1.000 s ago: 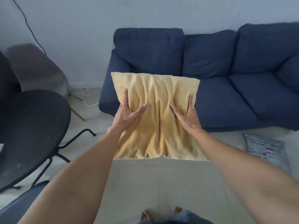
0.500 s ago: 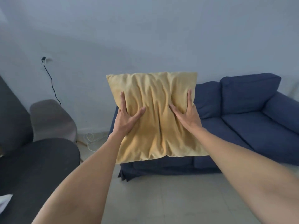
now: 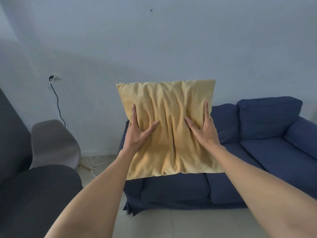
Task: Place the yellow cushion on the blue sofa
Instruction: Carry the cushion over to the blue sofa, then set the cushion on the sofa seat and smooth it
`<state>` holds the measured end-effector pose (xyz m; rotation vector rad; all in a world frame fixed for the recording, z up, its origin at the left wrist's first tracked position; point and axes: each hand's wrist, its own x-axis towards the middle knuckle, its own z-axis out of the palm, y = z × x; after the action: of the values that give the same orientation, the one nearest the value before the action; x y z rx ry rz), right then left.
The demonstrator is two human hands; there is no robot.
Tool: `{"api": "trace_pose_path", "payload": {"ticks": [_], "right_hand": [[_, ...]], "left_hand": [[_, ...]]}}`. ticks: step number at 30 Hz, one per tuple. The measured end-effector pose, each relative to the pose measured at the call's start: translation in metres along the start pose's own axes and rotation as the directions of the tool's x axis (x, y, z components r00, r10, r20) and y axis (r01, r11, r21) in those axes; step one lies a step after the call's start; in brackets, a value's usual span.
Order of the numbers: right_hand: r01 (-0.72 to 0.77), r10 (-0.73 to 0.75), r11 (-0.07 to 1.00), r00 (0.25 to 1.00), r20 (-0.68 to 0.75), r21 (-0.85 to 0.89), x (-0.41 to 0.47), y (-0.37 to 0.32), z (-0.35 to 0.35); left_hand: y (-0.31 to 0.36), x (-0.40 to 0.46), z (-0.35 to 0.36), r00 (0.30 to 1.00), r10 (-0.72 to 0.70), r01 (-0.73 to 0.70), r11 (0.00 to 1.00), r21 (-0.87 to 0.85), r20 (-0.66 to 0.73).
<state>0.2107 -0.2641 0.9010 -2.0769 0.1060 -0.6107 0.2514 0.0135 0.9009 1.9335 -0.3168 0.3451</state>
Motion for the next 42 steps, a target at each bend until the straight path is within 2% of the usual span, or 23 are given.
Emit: {"api": "trace_pose_path", "payload": {"ticks": [14,21,35,42], "right_hand": [[0.033,-0.032,0.999,0.998,0.055,-0.012,0.164,0.075,0.036],[0.034,-0.03,0.999,0.995,0.098,-0.038,0.229,0.106,0.054],[-0.006,0.012,0.999,0.993,0.12,-0.052,0.324,0.175,0.158],[-0.07,0.081,0.995,0.984,0.159,-0.074,0.368,0.208,0.204]], "left_hand": [[-0.049,0.142,0.081,0.996,-0.016,0.017,1.0,0.002,-0.083],[-0.07,0.196,0.108,0.996,-0.043,0.044,0.999,0.013,-0.073],[-0.181,0.308,0.132,0.996,-0.084,0.084,0.996,-0.006,-0.023],[-0.231,0.362,0.148,0.99,-0.142,0.142,0.99,0.0,0.024]]}}
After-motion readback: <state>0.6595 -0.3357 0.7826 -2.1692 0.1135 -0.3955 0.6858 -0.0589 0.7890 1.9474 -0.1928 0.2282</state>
